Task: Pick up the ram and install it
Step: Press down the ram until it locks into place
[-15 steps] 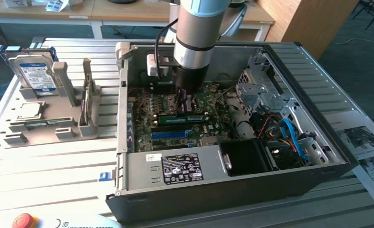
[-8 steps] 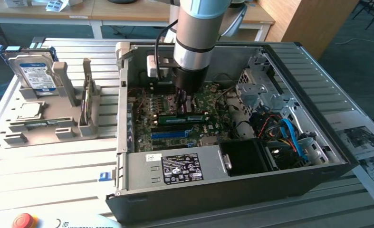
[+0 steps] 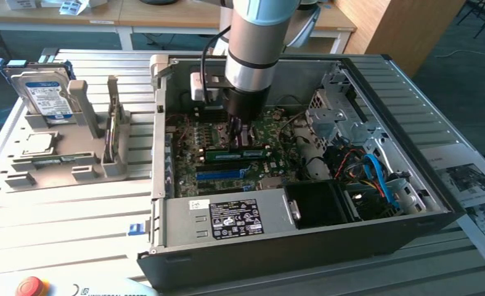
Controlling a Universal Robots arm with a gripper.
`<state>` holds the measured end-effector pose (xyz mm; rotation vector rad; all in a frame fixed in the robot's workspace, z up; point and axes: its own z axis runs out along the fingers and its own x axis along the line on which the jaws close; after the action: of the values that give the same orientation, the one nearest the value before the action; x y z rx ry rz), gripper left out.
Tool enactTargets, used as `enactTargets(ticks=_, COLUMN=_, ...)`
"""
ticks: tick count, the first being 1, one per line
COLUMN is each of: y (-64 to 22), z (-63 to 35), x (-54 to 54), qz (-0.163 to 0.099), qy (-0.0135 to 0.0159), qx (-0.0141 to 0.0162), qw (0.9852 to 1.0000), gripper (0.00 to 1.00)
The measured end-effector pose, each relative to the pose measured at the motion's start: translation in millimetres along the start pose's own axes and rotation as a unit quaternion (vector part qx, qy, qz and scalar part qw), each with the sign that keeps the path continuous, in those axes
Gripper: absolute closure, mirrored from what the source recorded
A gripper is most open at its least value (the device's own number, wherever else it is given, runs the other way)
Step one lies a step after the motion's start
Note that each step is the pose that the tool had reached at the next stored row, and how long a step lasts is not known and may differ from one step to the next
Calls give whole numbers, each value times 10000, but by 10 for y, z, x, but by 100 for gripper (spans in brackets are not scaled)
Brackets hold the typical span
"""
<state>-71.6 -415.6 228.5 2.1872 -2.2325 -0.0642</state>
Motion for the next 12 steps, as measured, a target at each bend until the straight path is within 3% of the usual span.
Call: enactTargets(ticks=12, y=0, z=31, x=1, qz=1, qy=1, qx=0, qw=10000, gripper=89)
